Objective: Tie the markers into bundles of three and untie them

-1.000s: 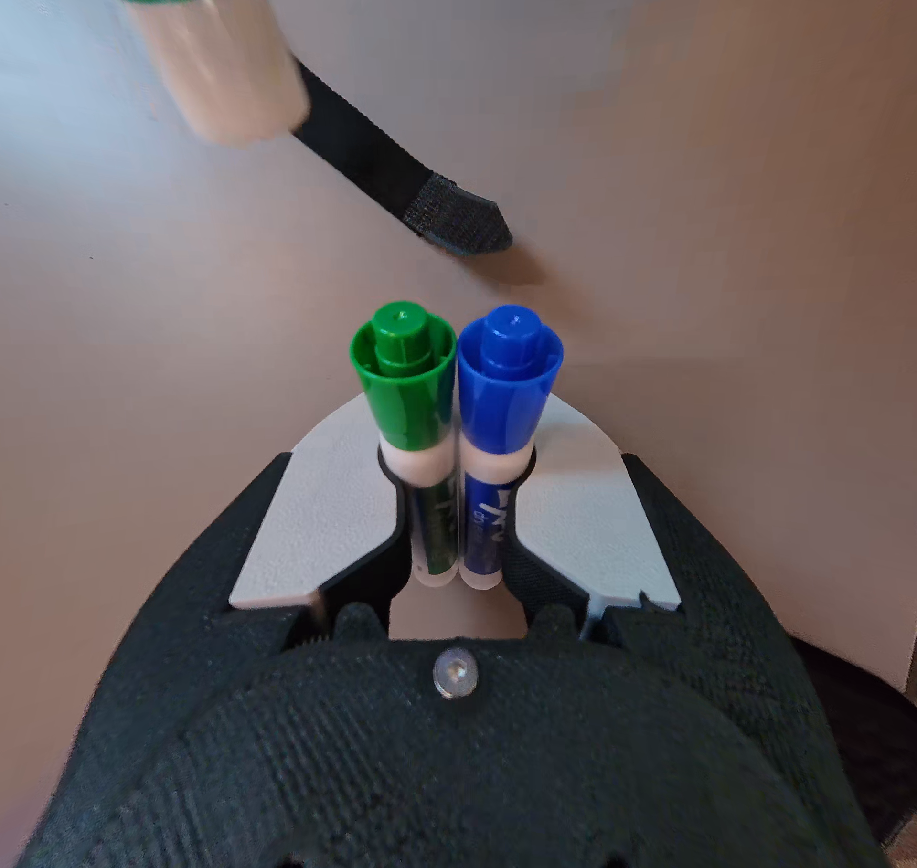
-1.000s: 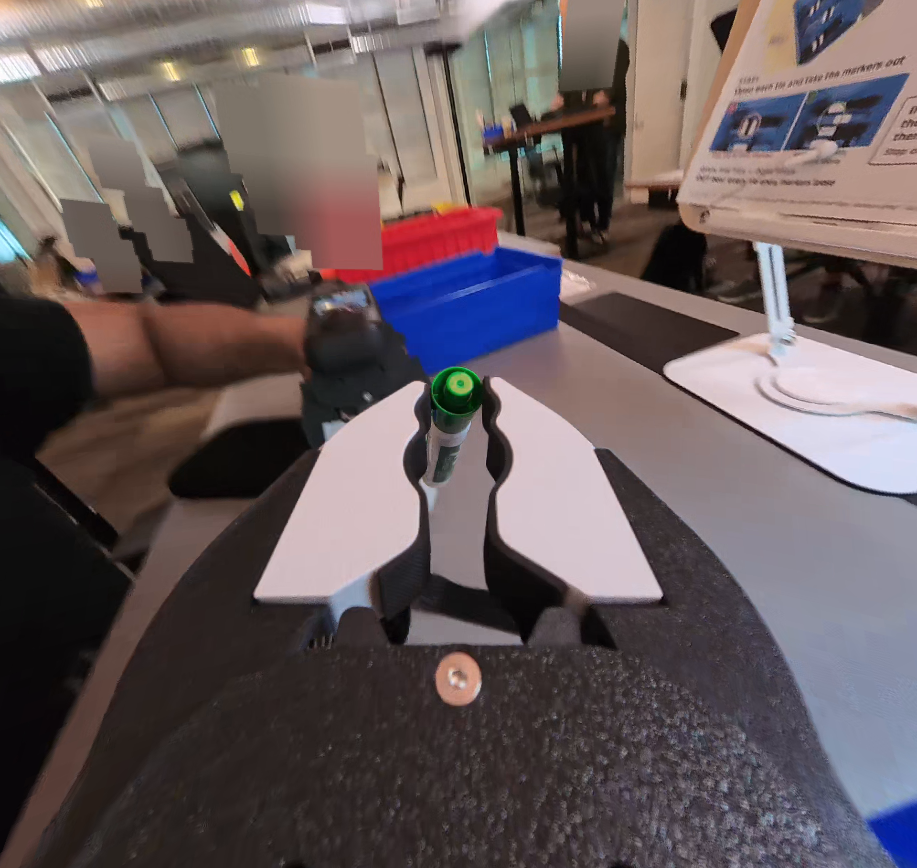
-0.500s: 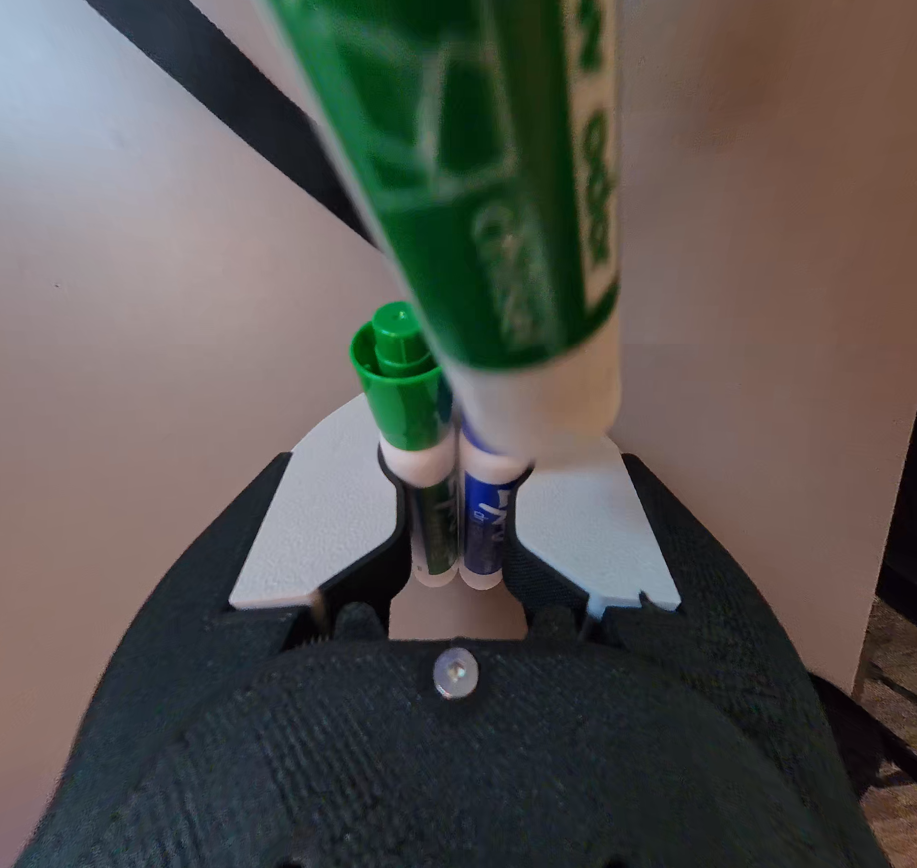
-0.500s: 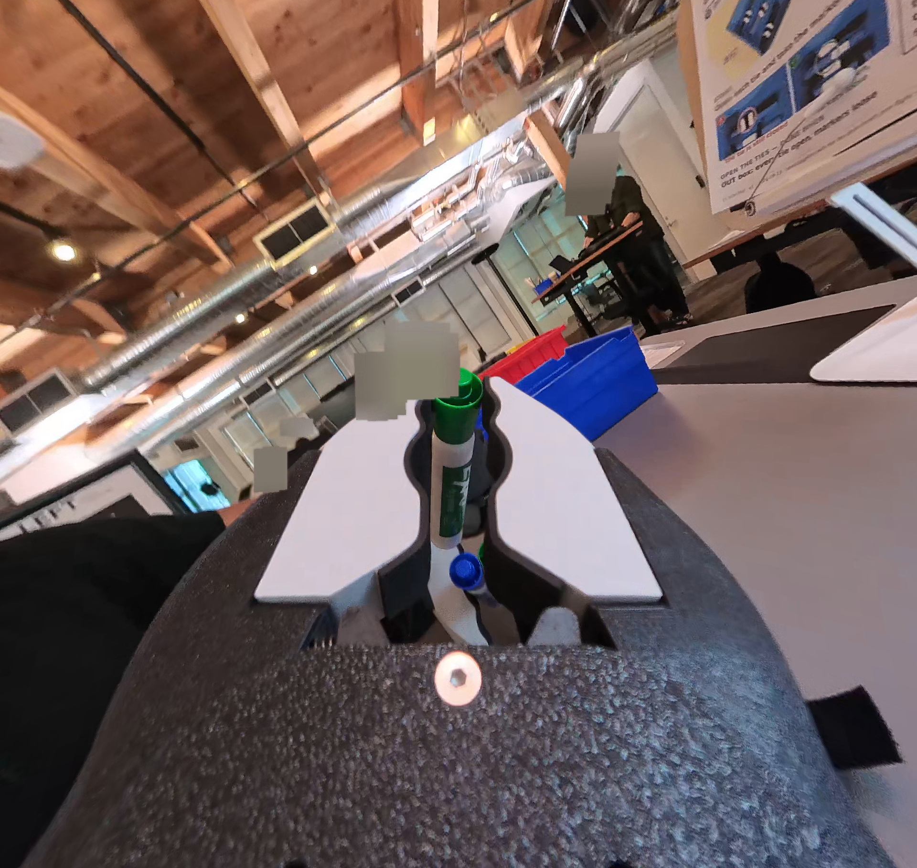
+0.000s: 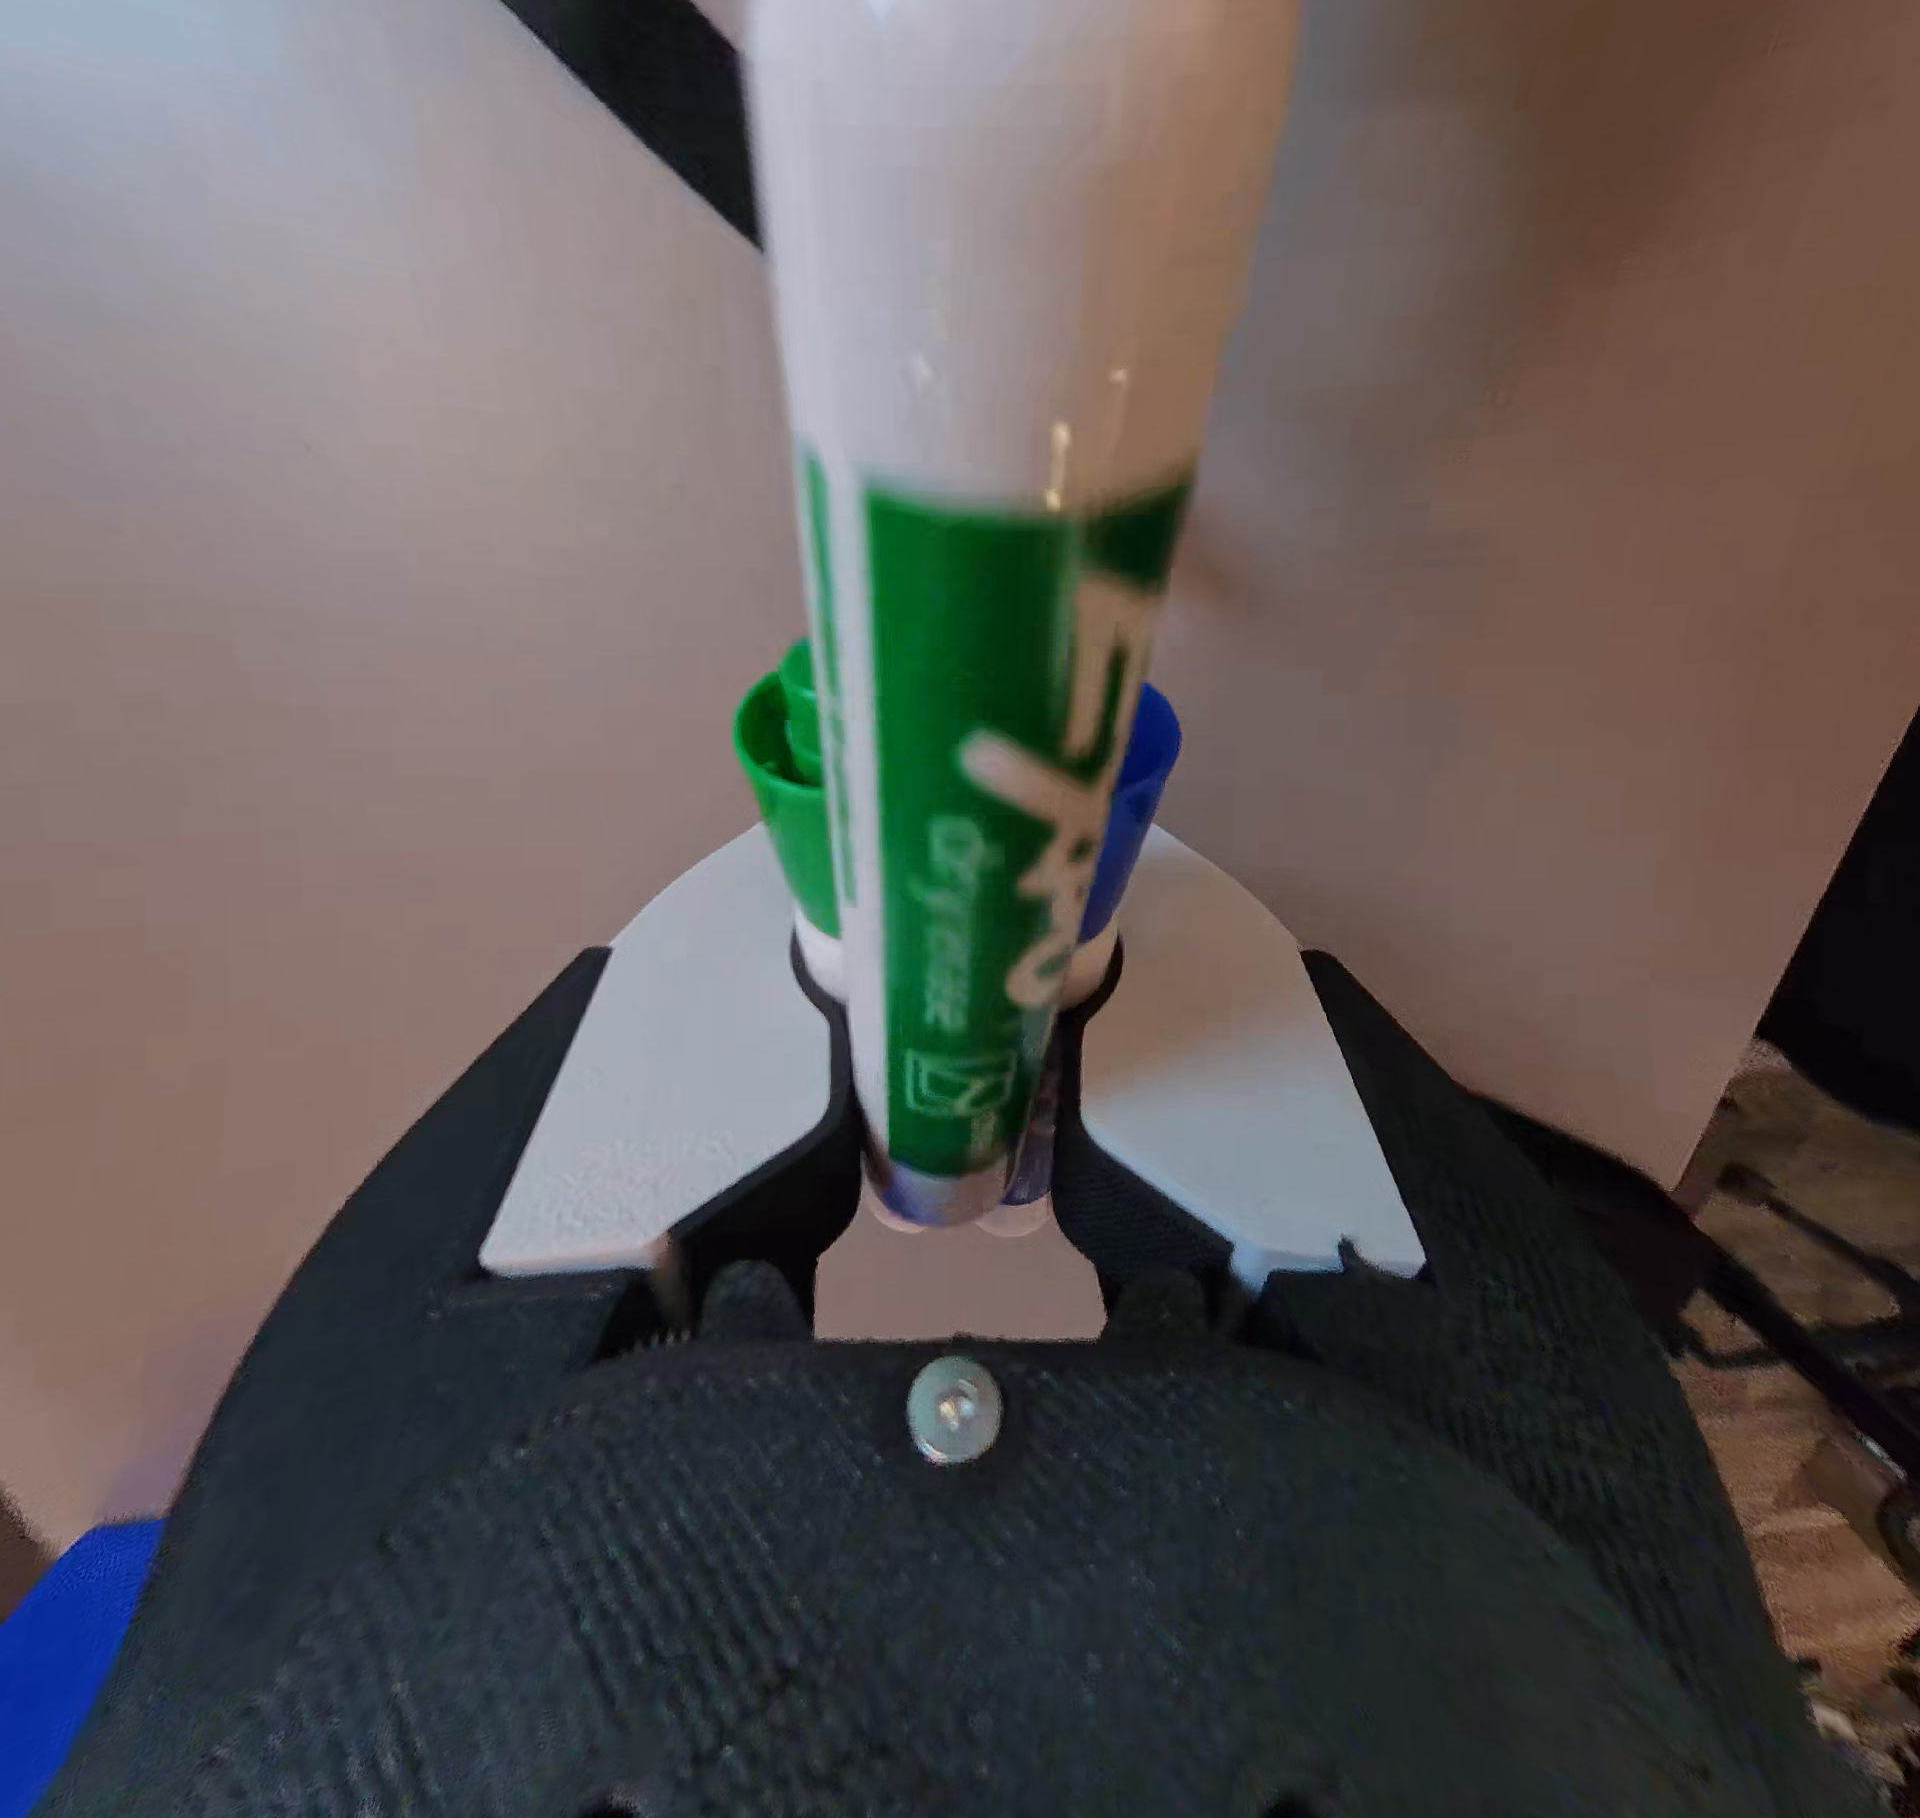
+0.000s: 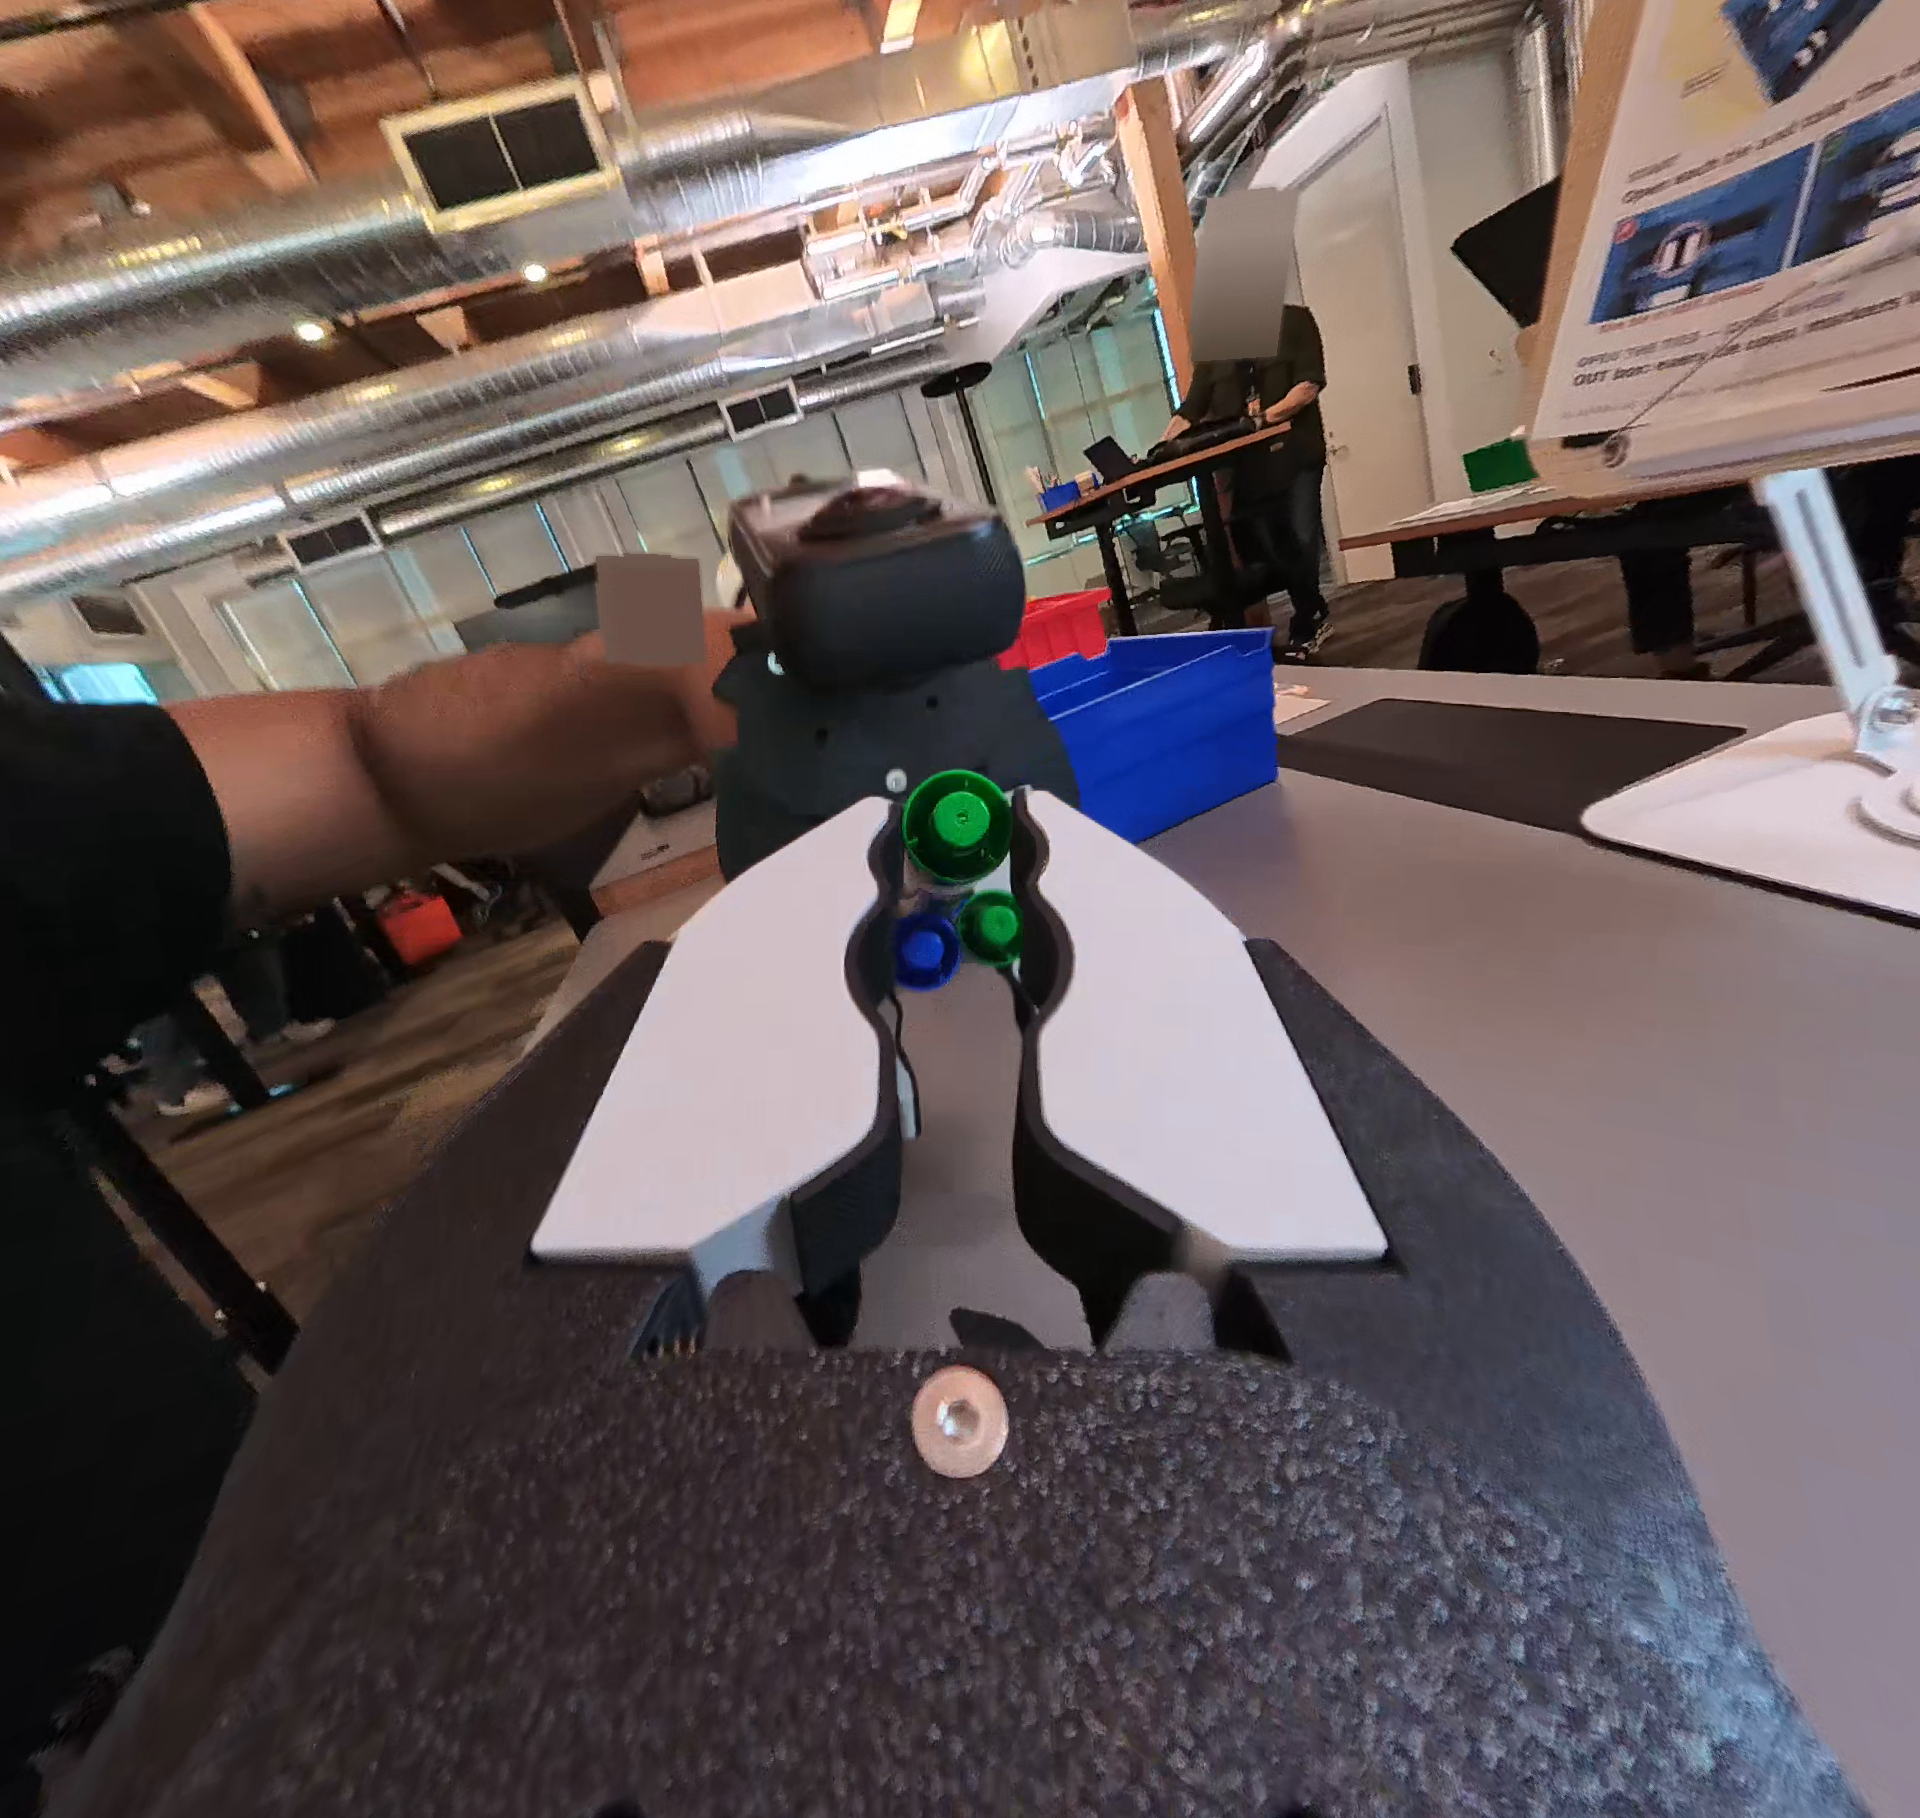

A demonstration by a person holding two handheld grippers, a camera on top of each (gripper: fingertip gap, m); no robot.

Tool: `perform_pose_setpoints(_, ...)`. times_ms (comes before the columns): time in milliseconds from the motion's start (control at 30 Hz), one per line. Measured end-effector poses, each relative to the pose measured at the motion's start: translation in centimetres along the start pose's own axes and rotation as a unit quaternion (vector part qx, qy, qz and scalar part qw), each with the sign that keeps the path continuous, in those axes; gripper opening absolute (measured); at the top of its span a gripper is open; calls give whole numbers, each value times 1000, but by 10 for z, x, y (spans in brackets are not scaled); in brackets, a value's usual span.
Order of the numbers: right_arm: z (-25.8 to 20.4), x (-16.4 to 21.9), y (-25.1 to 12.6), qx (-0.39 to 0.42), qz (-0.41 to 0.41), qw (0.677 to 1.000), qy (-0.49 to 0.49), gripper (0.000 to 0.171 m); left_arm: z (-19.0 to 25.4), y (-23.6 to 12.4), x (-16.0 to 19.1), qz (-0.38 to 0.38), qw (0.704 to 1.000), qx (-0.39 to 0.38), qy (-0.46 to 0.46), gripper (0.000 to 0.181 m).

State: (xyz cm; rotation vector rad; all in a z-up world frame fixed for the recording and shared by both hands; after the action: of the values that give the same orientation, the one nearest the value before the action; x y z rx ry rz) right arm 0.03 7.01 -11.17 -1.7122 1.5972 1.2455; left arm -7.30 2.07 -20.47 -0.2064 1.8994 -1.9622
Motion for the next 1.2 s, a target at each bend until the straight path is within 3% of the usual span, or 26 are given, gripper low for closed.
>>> perform_pose_setpoints(33, -1, 4, 3, 0, -7, 1000, -5, 19, -1, -3, 1, -14, 1000, -5, 7, 42)
perform_pose_setpoints(433, -9, 31, 21, -9, -89, 995, -41, 20, 9, -21, 0, -124, 991, -17, 45, 41)
perform_pose_setpoints(833, -9, 50, 17, -7, -153, 984, -88, 52, 12, -20, 2, -149, 987, -21, 54, 42)
perform_pose_setpoints(1200, -13, 51, 30, -27, -132, 985, -104, 41, 14, -21, -6, -155, 985, -28, 66, 41)
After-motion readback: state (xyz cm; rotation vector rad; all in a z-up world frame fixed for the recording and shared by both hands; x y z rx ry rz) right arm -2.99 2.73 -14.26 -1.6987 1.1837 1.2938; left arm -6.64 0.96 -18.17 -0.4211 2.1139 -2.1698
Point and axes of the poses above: each gripper's, where its closed fingertips meet, y out along the fingers, x out of its underside, z = x × y across the jaws, the point moved 2 cm from there along -y, back along the fingers, and after that the axes turned 10 degrees about y, right-handed, at the moved point
